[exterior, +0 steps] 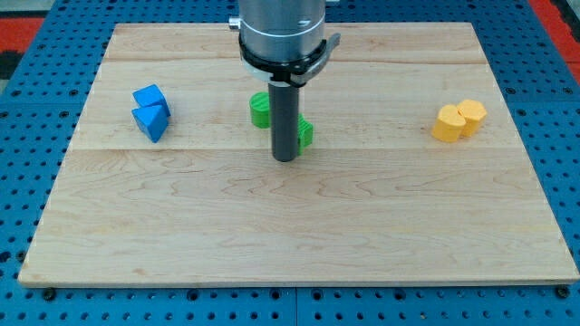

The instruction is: Place the green blocks at the center of the board

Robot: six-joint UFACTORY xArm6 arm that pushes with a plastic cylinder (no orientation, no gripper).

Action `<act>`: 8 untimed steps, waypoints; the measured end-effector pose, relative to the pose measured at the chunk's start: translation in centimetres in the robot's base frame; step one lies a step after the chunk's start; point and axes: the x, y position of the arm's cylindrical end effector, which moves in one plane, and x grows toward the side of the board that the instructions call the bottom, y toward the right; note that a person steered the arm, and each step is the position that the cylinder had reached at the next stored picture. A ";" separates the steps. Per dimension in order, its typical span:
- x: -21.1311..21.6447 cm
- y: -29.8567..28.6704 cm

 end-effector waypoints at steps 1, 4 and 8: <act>-2.3 -7.6; -6.5 -4.8; -12.3 0.8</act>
